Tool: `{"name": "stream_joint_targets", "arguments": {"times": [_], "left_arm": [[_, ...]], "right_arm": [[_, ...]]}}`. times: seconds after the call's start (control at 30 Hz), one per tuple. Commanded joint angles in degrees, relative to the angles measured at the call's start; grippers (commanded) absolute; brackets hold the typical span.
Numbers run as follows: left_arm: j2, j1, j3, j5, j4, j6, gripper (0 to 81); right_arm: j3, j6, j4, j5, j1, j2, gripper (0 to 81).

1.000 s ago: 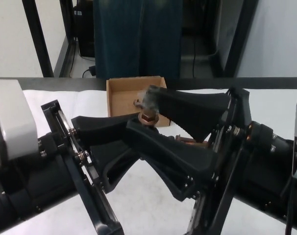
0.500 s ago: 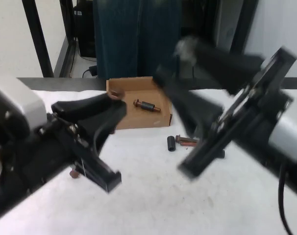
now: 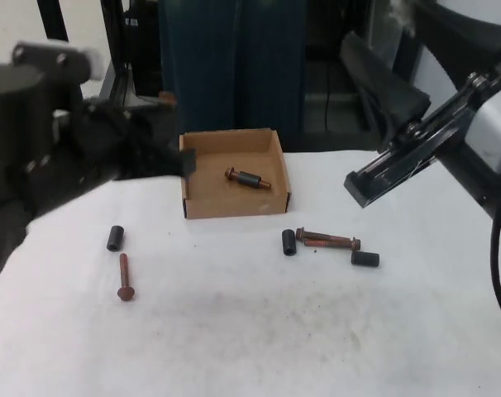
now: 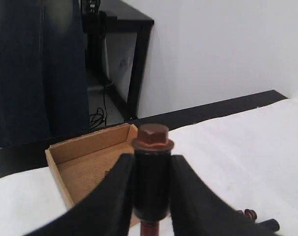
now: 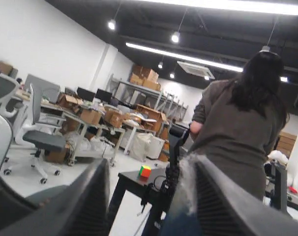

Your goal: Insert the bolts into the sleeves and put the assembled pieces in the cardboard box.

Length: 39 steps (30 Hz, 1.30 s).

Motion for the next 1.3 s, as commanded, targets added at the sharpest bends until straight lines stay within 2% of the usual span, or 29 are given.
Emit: {"name": "stream_joint_targets", "arguments": {"times": [0.0, 0.27, 0.57, 0.7, 0.9, 1.1, 1.27], "left_arm": [[4.3, 0.1, -5.9, 0.6, 4.1, -0.5, 0.9], [18.7, 0.1, -20.5, 0.6, 18.1, -0.5, 0.9], [32.9, 0.1, -34.4, 0.2, 20.0, -0.5, 0.9], [39.1, 0.1, -41.1, 0.1, 21.6, -0.5, 0.9], [44.8, 0.1, -46.8, 0.2, 25.8, -1.8, 0.9], [45.8, 0.3, -47.4, 0.0, 29.8, -1.8, 0.1], [45.8, 1.3, -47.4, 0.0, 30.3, -1.8, 12.8]], "right_arm": [[-0.6, -0.9, 5.1, 0.8, -1.9, -0.5, 48.9], [-0.6, -0.9, 15.3, 2.5, -4.1, -0.5, 48.9], [-0.6, -0.9, 16.0, 11.2, -5.3, -0.5, 48.9], [-0.6, -0.9, 19.2, 12.9, -5.3, -0.5, 48.9], [-0.6, -0.9, 23.0, 13.5, -5.4, -0.5, 48.9], [-0.6, -0.9, 23.3, 13.6, -5.4, -0.5, 48.9], [-0.6, -0.9, 23.4, 13.9, -5.4, -0.5, 48.9]]}}
